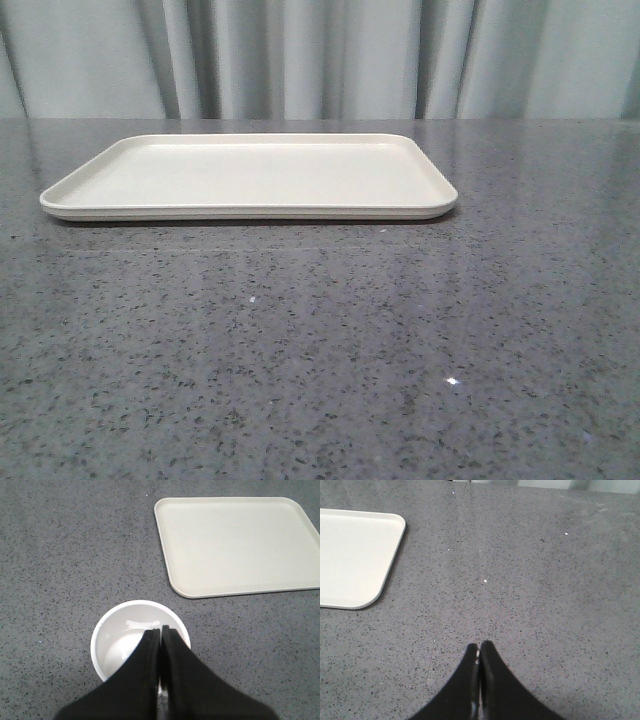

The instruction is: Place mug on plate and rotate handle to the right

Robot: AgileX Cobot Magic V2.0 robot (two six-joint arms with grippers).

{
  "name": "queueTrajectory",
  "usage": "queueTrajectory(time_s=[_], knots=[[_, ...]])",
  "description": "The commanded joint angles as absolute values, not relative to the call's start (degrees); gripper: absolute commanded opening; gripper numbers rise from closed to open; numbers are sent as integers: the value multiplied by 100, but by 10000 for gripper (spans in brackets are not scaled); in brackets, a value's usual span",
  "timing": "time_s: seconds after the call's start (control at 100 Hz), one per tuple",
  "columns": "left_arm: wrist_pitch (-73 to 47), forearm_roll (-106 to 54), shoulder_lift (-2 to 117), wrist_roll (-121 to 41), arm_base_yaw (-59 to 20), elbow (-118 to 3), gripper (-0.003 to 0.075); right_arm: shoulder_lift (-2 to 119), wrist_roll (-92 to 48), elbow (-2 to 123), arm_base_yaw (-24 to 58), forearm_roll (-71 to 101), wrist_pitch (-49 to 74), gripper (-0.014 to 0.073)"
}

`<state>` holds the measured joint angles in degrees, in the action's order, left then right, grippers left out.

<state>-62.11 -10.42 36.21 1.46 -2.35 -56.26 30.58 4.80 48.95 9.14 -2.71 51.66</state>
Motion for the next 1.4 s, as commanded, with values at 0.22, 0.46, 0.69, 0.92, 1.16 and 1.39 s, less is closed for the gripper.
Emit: queueTrajectory(time_s=[0.22,0.46,0.69,0.92,1.16,1.39], knots=[[-5858,-1192,3674,194,-225,-5807,-17,3129,440,5084,893,-285,4828,135],[-5858,-1362,3674,194,-225,-5807,174,3129,440,5084,893,-285,4817,468],[-5858,-1362,3674,159,-225,-5807,552,3129,440,5084,893,-285,4806,484],[-5858,-1092,3674,149,-225,-5807,606,3129,440,5084,893,-285,4806,484],[-6148,-298,3999,633,-225,-5807,606,3129,440,5084,893,-285,4789,484],[-6406,-100,4699,640,-225,-5807,606,3129,440,5084,893,-285,4783,484]])
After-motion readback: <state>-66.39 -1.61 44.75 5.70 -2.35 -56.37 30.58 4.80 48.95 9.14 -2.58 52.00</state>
